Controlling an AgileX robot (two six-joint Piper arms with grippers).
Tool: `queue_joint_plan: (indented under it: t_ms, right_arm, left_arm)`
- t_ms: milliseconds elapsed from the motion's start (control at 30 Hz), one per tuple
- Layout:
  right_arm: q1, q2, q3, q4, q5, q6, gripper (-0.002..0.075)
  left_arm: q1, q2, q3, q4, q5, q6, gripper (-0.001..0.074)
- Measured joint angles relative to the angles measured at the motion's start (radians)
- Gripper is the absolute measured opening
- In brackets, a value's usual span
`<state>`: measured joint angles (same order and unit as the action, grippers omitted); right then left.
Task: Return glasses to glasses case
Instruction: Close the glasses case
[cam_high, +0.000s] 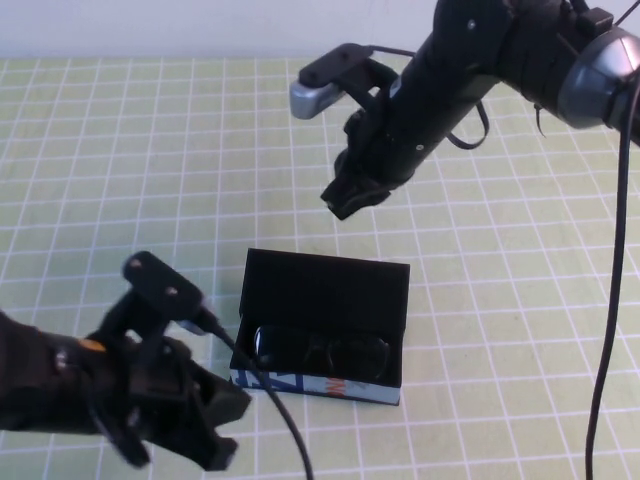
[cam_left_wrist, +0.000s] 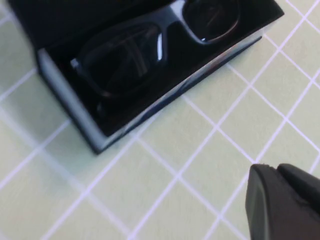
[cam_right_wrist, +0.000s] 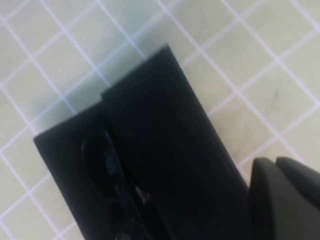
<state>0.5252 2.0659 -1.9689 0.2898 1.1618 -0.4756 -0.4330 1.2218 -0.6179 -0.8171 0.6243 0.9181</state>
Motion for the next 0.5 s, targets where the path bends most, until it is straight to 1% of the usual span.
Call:
queue_joint_plan:
  t_ms: [133, 233, 333, 500]
  right_arm:
    - [-0.050, 0.039, 0.000, 0.036, 0.054, 0.018, -0.0016]
    - [-0.075, 0.060, 0.000, 0.045, 0.061, 0.020, -0.0016]
    - [-0.088, 0.074, 0.000, 0.053, 0.063, 0.020, -0.0016]
    - [-0.097, 0.116, 0.000, 0.067, 0.063, -0.004, -0.0016]
  left_arm:
    - [-0.138, 0.075, 0.002, -0.031, -0.163, 0.027, -0.0004]
    - [-0.212, 0.131, 0.002, -0.041, -0.283, 0.033, -0.0004]
    - [-0.236, 0.192, 0.002, -0.058, -0.334, 0.035, -0.0004]
    - [-0.241, 0.258, 0.002, -0.084, -0.382, 0.036, -0.0004]
